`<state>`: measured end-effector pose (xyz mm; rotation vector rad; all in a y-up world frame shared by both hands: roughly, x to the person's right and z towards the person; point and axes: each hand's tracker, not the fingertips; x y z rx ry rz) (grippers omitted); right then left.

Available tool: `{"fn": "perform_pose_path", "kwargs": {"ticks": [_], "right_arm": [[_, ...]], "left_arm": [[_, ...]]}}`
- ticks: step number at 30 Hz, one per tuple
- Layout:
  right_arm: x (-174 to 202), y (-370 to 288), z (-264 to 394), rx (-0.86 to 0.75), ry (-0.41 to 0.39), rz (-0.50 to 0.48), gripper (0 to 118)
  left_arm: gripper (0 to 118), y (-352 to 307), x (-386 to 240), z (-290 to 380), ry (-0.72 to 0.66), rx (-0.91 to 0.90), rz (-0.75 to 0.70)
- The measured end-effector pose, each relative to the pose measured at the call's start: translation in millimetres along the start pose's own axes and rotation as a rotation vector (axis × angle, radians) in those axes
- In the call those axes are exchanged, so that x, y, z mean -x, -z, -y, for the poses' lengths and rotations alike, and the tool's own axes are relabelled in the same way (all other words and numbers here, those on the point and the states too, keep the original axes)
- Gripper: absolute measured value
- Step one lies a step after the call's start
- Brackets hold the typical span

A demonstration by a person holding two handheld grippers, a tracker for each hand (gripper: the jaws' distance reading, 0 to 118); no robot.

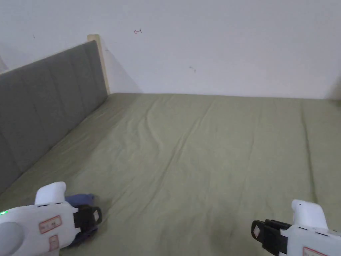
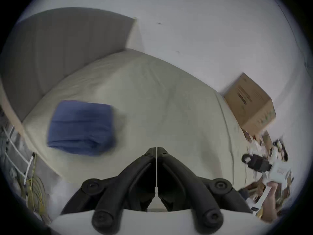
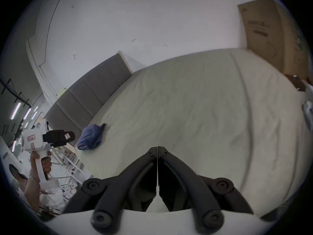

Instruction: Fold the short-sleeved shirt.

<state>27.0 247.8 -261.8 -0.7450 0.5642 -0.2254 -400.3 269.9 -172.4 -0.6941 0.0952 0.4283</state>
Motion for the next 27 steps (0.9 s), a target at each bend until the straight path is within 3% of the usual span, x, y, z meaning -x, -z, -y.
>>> {"fn": "perform_pose_path", "kwargs": {"ticks": [5, 9, 18, 21, 27], "right_arm": [[-15, -65, -16, -0.130, -0.113, 0.155, 0], [-20, -115, -35, -0.288, -0.181, 0.292, 0], [2, -175, -31, -0.713, -0.384, 0.548, 0], [7, -171, -22, -0.734, -0.404, 0.565, 0], [4, -164, -24, -0.731, -0.349, 0.516, 0]], "left_arm": [[1, 10, -125, 15, 0.258, -0.088, 0.016], [1, -10, -199, 15, 0.269, -0.284, 0.053], [1, -69, -263, 31, 0.450, -0.793, -0.101], [1, -67, -263, 37, 0.448, -0.799, -0.095], [1, -63, -257, 43, 0.463, -0.772, -0.100]]}}
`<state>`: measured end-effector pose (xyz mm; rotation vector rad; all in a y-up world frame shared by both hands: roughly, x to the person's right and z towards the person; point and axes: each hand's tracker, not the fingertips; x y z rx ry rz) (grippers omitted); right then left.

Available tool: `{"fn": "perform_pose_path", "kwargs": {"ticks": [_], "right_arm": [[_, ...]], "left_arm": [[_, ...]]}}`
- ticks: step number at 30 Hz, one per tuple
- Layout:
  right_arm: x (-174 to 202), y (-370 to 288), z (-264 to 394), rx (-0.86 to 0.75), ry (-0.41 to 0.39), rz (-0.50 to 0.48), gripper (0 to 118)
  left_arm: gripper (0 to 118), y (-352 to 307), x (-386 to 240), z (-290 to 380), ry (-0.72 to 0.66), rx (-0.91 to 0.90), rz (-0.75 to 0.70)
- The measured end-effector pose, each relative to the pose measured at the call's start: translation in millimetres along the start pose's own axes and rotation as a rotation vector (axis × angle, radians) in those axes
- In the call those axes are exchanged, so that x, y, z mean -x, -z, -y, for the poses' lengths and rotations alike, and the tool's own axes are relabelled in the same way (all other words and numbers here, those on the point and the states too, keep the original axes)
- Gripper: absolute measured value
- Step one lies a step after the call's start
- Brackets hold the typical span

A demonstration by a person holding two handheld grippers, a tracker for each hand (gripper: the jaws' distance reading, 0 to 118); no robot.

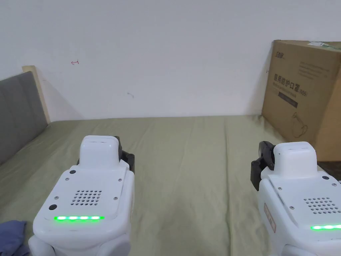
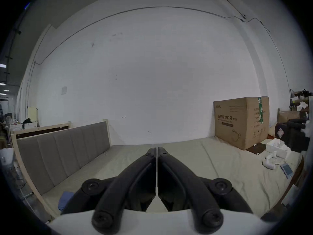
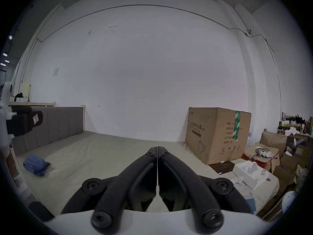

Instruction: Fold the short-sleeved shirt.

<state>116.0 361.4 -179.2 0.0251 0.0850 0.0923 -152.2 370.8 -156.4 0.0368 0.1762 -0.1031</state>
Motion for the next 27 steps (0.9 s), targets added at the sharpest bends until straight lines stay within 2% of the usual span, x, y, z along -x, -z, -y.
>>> {"fn": "perform_pose_path", "kwargs": {"ticks": [4, 27], "right_arm": [[1, 3, -2, 0.003, 0.016, -0.013, 0], [11, 3, -4, 0.012, -0.009, -0.050, 0]], "left_arm": [[1, -1, 0, 3, 0.015, -0.007, 0.003], [1, -2, 5, 6, 0.006, -0.008, 0.003]]}}
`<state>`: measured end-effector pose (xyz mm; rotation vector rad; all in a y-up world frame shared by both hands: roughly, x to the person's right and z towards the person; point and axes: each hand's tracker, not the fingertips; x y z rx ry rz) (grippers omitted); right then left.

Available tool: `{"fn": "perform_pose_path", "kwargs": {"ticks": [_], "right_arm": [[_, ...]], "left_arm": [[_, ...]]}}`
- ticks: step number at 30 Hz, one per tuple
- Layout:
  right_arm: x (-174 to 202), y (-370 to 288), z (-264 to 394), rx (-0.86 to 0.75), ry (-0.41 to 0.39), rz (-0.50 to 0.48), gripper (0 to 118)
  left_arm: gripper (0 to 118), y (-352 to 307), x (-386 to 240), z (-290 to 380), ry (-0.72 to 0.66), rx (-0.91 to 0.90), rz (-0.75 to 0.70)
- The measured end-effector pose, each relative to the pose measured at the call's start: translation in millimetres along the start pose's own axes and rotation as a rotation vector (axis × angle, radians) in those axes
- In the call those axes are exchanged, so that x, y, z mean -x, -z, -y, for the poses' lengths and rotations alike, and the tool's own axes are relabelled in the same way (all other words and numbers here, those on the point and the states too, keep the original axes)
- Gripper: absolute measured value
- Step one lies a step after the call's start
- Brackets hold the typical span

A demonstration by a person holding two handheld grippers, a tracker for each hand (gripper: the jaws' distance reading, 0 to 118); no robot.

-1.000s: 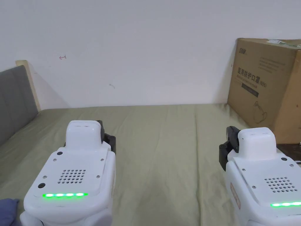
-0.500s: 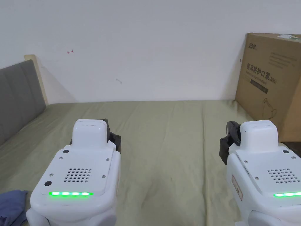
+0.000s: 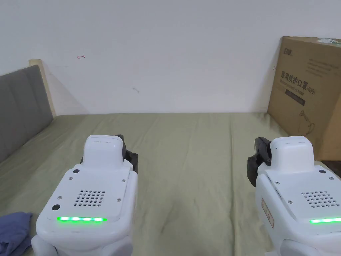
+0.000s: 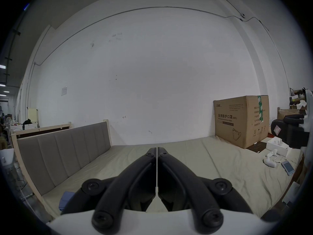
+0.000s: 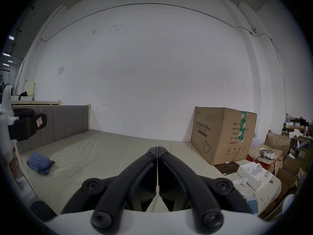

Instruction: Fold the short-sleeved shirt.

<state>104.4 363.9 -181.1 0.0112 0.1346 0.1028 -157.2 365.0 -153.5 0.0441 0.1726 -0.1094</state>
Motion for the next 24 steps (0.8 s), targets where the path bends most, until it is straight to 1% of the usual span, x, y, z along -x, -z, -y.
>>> {"fn": "perform_pose_path", "kwargs": {"ticks": [24], "right_arm": [[3.4, -1.9, 1.5, 0.007, 0.001, -0.008, 0]], "left_arm": [[1, -0.8, 1.4, 2.5, -0.017, 0.005, 0.001]]}}
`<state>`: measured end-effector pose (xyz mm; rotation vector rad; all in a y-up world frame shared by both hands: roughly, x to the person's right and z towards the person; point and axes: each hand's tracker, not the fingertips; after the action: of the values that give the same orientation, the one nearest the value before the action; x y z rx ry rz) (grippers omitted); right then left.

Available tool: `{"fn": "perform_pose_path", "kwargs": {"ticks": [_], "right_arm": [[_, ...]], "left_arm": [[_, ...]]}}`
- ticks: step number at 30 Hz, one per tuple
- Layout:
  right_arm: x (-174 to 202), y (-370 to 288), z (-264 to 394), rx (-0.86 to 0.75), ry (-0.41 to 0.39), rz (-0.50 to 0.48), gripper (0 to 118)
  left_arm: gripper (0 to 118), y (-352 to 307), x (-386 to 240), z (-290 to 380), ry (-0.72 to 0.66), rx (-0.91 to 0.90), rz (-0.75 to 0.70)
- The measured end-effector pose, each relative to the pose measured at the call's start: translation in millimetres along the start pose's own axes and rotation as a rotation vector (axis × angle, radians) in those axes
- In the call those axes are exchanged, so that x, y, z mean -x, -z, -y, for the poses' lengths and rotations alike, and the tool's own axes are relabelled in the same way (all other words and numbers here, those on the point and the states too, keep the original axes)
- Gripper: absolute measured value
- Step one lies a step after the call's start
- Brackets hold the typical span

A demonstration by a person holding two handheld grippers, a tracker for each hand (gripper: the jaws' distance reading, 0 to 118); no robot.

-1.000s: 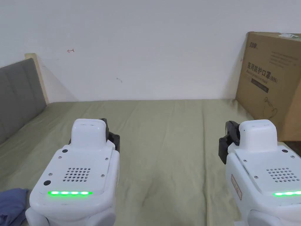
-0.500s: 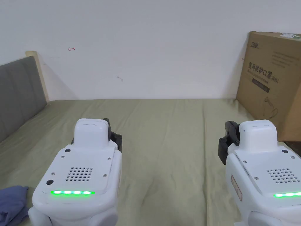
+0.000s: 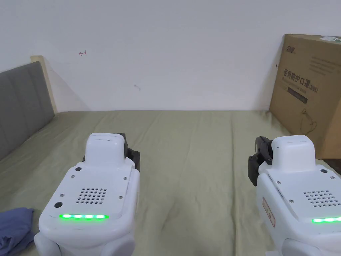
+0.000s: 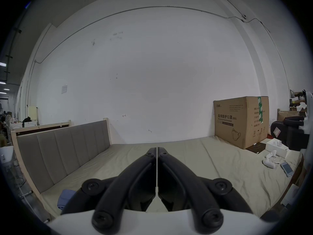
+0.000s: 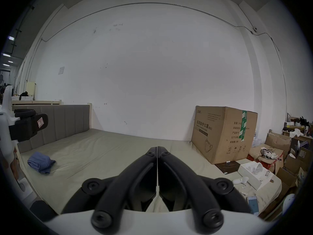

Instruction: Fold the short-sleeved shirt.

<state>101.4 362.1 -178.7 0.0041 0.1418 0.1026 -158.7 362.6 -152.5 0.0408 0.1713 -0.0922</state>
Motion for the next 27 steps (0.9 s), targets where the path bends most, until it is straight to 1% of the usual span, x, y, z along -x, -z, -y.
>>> {"fn": "perform_pose_path", "kwargs": {"ticks": [8, 9, 10, 11, 12, 13, 14, 15, 16, 17, 20, 22, 27], "right_arm": [[-0.5, -1.6, 0.5, -0.005, 0.002, 0.004, 0], [-0.7, -1.9, 0.8, -0.006, 0.005, 0.005, 1], [-1.0, -2.3, 1.1, -0.008, 0.011, 0.006, 8], [-1.6, -2.7, 1.4, -0.011, 0.016, 0.007, 19], [-2.4, -3.1, 1.7, -0.012, 0.022, 0.006, 44], [-3.0, -3.1, 1.9, -0.012, 0.029, 0.006, 74], [-3.8, -2.8, 2.2, -0.012, 0.034, 0.007, 100], [-4.5, -2.1, 2.4, -0.007, 0.039, 0.008, 111], [-5.2, -1.7, 2.9, -0.007, 0.042, 0.011, 111], [-5.3, -3.9, 3.9, -0.030, 0.046, 0.015, 111], [-6.2, -6.0, 3.4, -0.045, 0.042, 0.015, 113], [-5.9, -6.6, 2.7, -0.052, 0.041, 0.018, 118], [-4.1, -8.7, 0.0, -0.071, 0.029, 0.017, 118]], "left_arm": [[1, -0.5, -2.1, 1.9, 0.002, 0.001, 0.003], [1, -0.7, -2.5, 2.4, 0.003, -0.002, -0.001], [2, -1.0, -2.6, 2.9, 0.003, -0.007, -0.005], [6, -1.5, -2.3, 3.3, 0.002, -0.011, -0.007], [20, -1.6, -1.9, 3.5, -0.001, -0.011, -0.005], [43, -1.5, -1.0, 3.8, -0.006, -0.011, 0.003], [68, -1.3, 0.2, 4.1, -0.014, -0.009, 0.011], [98, -1.4, 1.6, 4.2, -0.028, -0.005, 0.022], [112, -1.1, 2.2, 4.6, -0.037, 0.000, 0.028], [118, -0.9, 2.4, 4.8, -0.038, 0.004, 0.026], [118, -5.2, 1.0, 7.1, -0.027, -0.026, 0.010], [118, -5.5, -0.3, 5.3, -0.017, -0.027, -0.002], [118, -4.8, 2.0, 3.2, -0.035, -0.019, -0.001]]}}
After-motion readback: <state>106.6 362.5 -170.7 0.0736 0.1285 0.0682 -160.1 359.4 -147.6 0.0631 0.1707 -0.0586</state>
